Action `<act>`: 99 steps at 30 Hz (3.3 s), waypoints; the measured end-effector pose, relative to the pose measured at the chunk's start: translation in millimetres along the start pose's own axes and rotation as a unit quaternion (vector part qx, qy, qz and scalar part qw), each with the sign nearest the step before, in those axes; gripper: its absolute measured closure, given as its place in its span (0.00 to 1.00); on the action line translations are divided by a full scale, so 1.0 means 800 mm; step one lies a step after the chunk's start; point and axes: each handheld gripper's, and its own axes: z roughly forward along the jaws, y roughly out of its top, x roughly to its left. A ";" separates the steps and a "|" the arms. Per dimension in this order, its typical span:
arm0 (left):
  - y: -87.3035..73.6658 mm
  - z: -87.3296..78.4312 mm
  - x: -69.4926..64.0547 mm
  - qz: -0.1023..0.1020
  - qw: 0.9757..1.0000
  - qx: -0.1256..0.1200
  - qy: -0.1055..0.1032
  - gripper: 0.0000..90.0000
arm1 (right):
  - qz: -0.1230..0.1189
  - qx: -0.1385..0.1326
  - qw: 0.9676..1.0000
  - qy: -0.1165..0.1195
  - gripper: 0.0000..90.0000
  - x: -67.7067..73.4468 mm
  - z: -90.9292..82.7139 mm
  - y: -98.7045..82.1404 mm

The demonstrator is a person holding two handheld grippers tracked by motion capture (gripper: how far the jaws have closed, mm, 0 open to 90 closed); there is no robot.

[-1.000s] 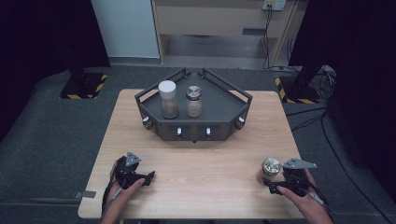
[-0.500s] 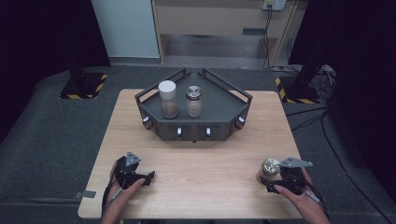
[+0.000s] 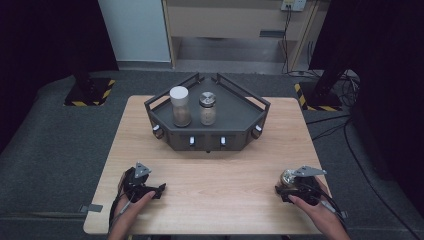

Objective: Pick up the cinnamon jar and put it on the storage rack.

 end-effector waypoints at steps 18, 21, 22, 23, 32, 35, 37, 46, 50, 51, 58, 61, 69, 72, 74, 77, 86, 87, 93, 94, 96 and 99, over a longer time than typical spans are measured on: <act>0.000 0.000 0.000 0.000 1.000 0.000 0.000 0.00 | -0.001 0.005 1.000 0.010 0.35 0.001 -0.014 0.015; 0.000 0.000 0.000 0.000 1.000 0.000 0.000 0.00 | -0.007 0.003 1.000 0.011 0.35 0.003 -0.020 0.021; 0.000 0.000 0.000 0.000 1.000 0.000 0.000 0.00 | -0.010 0.003 1.000 0.010 0.35 0.004 -0.023 0.023; 0.000 0.000 0.000 0.000 1.000 0.000 0.000 0.00 | -0.012 0.001 1.000 0.010 0.35 0.005 -0.025 0.024; 0.000 0.000 0.000 0.000 1.000 0.000 0.000 0.00 | -0.024 -0.008 1.000 0.007 0.35 0.010 -0.040 0.043; 0.000 0.000 0.000 0.000 1.000 0.000 0.000 0.00 | -0.028 -0.010 1.000 0.005 0.35 0.012 -0.044 0.050; 0.000 0.000 0.000 0.000 1.000 0.000 0.000 0.00 | -0.030 -0.011 0.999 0.004 0.35 0.014 -0.047 0.056; 0.001 0.001 0.000 0.001 1.000 -0.001 -0.002 0.00 | -0.031 -0.012 0.999 0.001 0.35 0.017 -0.052 0.067; 0.001 0.001 0.000 0.001 1.000 -0.001 -0.001 0.00 | -0.032 -0.011 0.999 0.001 0.35 0.017 -0.052 0.072; 0.001 0.001 0.000 0.001 1.000 -0.001 -0.001 0.00 | -0.031 -0.010 0.999 0.002 0.35 0.017 -0.052 0.074; 0.001 0.001 -0.001 0.000 1.000 -0.001 0.000 0.00 | -0.037 -0.015 0.999 0.000 0.35 0.018 -0.058 0.086; 0.001 0.001 -0.001 0.000 1.000 -0.001 0.000 0.00 | -0.039 -0.016 0.999 0.001 0.35 0.019 -0.059 0.092; 0.001 0.001 -0.001 0.000 1.000 -0.001 0.000 0.00 | -0.048 -0.015 0.999 0.002 0.35 0.025 -0.057 0.113; 0.001 0.001 -0.001 0.000 1.000 -0.001 0.000 0.00 | -0.054 -0.015 0.998 0.004 0.35 0.026 -0.056 0.120; 0.001 0.001 -0.001 0.000 1.000 -0.001 -0.001 0.00 | -0.057 -0.013 0.998 0.004 0.35 0.028 -0.053 0.125; 0.001 0.001 0.000 0.000 1.000 -0.001 -0.001 0.00 | -0.058 -0.011 0.998 0.006 0.35 0.029 -0.051 0.132; 0.001 0.002 0.000 0.001 1.000 -0.001 -0.002 0.00 | -0.063 -0.014 0.998 0.009 0.35 0.034 -0.044 0.152; 0.001 0.002 0.000 0.001 1.000 -0.001 -0.002 0.00 | -0.063 -0.016 0.998 0.009 0.35 0.034 -0.043 0.154; 0.001 0.002 0.000 0.001 1.000 0.000 -0.002 0.00 | -0.067 -0.019 0.998 0.008 0.35 0.035 -0.040 0.173; 0.001 0.002 0.000 0.001 1.000 0.000 -0.002 0.00 | -0.067 -0.020 0.998 0.008 0.35 0.035 -0.039 0.175; 0.001 0.002 0.000 0.001 1.000 0.000 -0.002 0.00 | -0.066 -0.022 0.998 0.007 0.35 0.035 -0.039 0.182; 0.001 0.002 0.000 0.001 1.000 -0.001 -0.002 0.00 | -0.066 -0.026 0.997 0.004 0.35 0.034 -0.039 0.192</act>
